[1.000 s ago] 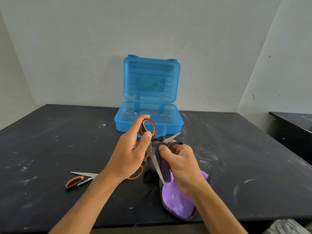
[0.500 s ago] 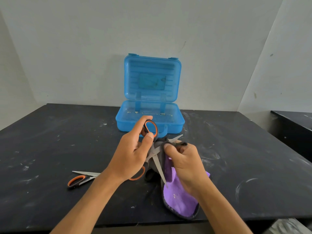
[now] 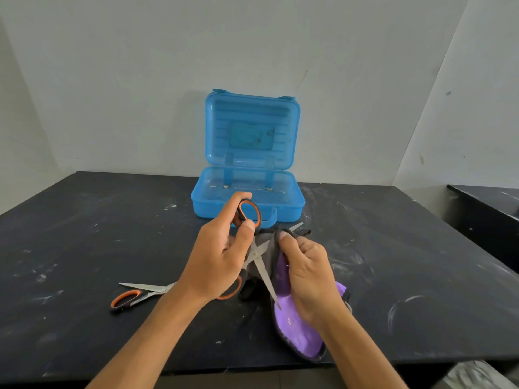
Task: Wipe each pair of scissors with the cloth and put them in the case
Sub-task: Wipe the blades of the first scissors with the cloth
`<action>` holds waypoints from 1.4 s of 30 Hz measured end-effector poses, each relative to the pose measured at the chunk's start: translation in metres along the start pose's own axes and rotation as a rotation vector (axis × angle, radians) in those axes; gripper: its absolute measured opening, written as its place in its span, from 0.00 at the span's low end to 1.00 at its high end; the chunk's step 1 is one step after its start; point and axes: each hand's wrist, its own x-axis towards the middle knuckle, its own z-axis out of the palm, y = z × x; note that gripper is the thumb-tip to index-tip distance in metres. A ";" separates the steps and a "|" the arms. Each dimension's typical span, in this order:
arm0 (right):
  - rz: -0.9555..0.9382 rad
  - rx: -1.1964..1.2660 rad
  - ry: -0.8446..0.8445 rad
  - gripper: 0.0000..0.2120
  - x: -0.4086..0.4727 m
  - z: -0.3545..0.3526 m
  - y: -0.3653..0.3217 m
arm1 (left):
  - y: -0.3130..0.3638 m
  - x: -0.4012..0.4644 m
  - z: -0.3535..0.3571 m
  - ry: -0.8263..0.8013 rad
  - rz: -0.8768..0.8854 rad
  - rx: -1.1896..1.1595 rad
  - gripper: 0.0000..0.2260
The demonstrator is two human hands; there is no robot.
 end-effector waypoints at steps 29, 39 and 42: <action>-0.070 0.205 -0.075 0.05 -0.003 -0.012 -0.002 | -0.003 -0.001 0.003 0.020 -0.006 0.019 0.14; -0.037 0.193 0.005 0.15 -0.003 -0.014 -0.001 | 0.000 -0.001 0.002 0.019 0.021 0.033 0.14; -0.084 0.221 -0.093 0.10 -0.006 -0.017 -0.003 | -0.001 -0.001 0.000 0.018 0.017 0.037 0.15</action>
